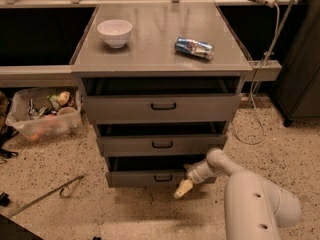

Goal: Open bottom drawer

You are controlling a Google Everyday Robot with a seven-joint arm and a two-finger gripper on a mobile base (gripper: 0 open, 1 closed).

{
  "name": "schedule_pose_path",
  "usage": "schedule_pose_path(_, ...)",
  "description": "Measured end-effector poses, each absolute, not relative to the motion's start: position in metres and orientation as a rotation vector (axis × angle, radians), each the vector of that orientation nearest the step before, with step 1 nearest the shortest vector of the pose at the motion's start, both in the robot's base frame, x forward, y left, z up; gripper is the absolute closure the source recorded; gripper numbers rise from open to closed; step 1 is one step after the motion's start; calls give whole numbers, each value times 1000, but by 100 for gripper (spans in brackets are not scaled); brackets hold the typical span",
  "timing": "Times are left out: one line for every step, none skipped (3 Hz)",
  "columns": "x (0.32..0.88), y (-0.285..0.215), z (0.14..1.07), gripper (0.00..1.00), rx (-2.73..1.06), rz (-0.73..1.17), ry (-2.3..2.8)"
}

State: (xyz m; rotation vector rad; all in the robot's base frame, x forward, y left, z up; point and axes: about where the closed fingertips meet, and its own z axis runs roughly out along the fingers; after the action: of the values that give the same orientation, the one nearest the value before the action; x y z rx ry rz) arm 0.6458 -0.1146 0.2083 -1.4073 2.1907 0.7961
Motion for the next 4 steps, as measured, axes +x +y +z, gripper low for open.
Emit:
schedule_pose_path(622, -118, 212, 0, -1413, 808, 2214)
schedule_pose_path(622, -109, 205, 0, -1436, 806, 2217)
schedule_pose_path(600, -109, 198, 0, -1473, 828, 2242)
schedule_pose_path(576, -117, 204, 0, -1450, 847, 2274)
